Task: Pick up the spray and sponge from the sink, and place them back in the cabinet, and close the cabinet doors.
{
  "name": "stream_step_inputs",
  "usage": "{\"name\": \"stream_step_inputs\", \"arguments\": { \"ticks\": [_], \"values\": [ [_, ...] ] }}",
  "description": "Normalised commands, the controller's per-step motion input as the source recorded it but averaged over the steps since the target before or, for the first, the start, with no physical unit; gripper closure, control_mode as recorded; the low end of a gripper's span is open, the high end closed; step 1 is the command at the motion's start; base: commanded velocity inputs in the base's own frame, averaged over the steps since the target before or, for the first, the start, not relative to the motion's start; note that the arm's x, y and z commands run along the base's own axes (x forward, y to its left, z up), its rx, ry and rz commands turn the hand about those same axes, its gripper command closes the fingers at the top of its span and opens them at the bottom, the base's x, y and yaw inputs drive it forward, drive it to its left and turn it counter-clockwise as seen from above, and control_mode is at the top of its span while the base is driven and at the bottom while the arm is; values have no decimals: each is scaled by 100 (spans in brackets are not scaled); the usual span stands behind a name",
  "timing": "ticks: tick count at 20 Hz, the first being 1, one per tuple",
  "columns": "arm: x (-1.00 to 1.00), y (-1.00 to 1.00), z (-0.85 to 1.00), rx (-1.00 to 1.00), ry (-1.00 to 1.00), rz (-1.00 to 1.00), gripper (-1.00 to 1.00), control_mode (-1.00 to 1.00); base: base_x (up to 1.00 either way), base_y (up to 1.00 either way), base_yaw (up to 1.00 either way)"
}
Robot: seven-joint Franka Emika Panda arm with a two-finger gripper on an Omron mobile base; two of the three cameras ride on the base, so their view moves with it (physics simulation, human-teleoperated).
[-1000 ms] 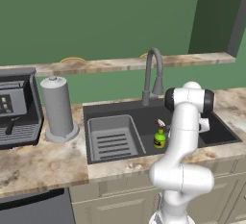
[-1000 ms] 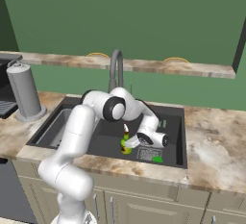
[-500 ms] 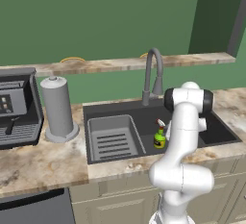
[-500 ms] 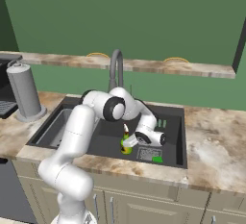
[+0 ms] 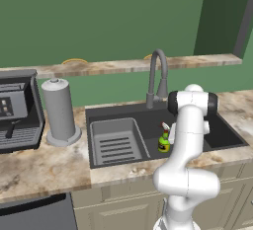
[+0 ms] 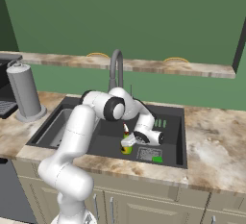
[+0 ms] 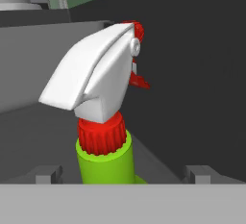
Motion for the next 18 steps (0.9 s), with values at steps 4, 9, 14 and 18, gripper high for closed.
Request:
{"name": "stream_step_inputs", "arguments": {
  "ticks": [4, 9, 14, 18],
  "values": [
    [2, 5, -7, 1, 0, 2, -100, -100, 0, 0, 0],
    [1, 6, -12, 1, 0, 2, -100, -100, 0, 0, 0],
    [3, 7, -14, 0, 0, 2, -100, -100, 0, 0, 0],
    [10, 4, -4, 1, 0, 1, -100, -100, 0, 0, 0]
  ]
}}
